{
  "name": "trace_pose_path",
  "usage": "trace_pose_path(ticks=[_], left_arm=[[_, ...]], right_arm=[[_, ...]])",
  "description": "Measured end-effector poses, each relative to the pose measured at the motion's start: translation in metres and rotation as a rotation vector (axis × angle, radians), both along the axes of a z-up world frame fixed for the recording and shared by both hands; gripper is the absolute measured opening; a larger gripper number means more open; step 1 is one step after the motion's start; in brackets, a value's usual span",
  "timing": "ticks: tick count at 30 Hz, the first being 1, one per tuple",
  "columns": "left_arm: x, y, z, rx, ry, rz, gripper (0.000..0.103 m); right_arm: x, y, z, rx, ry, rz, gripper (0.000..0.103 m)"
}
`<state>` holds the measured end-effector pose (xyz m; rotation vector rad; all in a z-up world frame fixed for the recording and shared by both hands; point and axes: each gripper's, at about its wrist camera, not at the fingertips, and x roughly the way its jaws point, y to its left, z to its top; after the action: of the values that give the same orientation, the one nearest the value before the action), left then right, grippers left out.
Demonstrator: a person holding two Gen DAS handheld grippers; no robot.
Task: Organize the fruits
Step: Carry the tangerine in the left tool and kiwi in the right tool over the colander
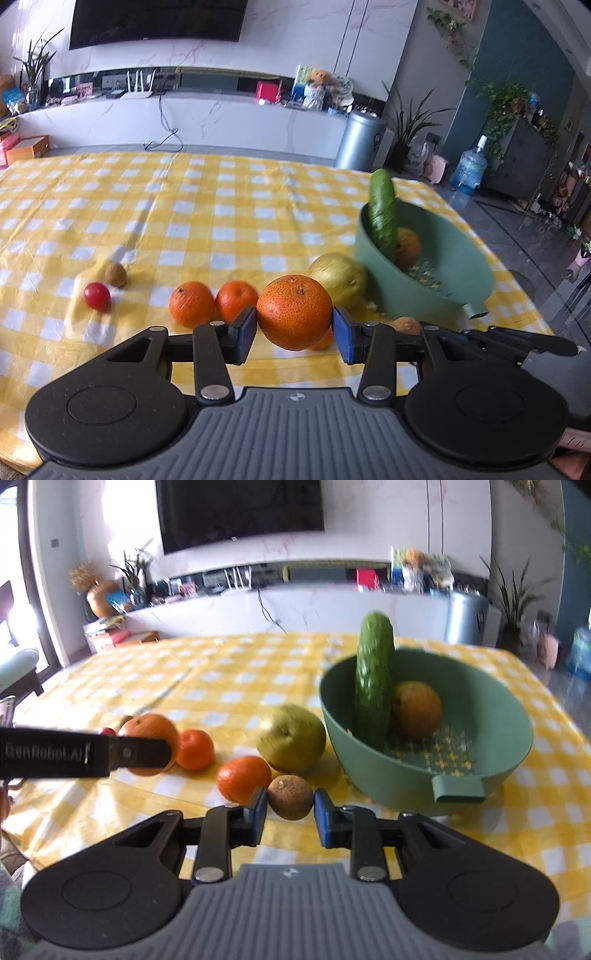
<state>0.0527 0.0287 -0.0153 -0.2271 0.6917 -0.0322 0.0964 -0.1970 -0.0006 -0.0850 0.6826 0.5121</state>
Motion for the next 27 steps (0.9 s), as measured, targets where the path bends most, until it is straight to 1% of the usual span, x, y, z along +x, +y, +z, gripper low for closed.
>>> trace_pose_path(ticks=[7, 10, 12, 15, 19, 22, 27], left_arm=[[-0.001, -0.021, 0.025, -0.041, -0.046, -0.063, 0.050], [0.003, -0.033, 0.033, -0.056, -0.055, -0.102, 0.050], [0.009, -0.042, 0.036, -0.051, -0.056, -0.117, 0.050], [0.020, -0.055, 0.041, -0.038, -0.057, -0.156, 0.050], [0.038, -0.077, 0.043, -0.015, -0.041, -0.219, 0.050], [0.053, -0.090, 0.041, -0.018, -0.003, -0.244, 0.050], [0.078, -0.107, 0.035, -0.001, 0.056, -0.278, 0.050]], right_arm=[[-0.016, -0.021, 0.030, 0.038, -0.079, -0.013, 0.024], [-0.014, -0.033, 0.042, 0.051, -0.087, -0.030, 0.024], [-0.011, -0.041, 0.048, 0.048, -0.092, -0.046, 0.024], [-0.004, -0.054, 0.056, 0.018, -0.108, -0.069, 0.024], [0.014, -0.067, 0.060, -0.021, -0.082, -0.076, 0.024], [0.026, -0.071, 0.061, -0.076, -0.082, -0.059, 0.024], [0.050, -0.075, 0.059, -0.146, -0.040, -0.017, 0.024]])
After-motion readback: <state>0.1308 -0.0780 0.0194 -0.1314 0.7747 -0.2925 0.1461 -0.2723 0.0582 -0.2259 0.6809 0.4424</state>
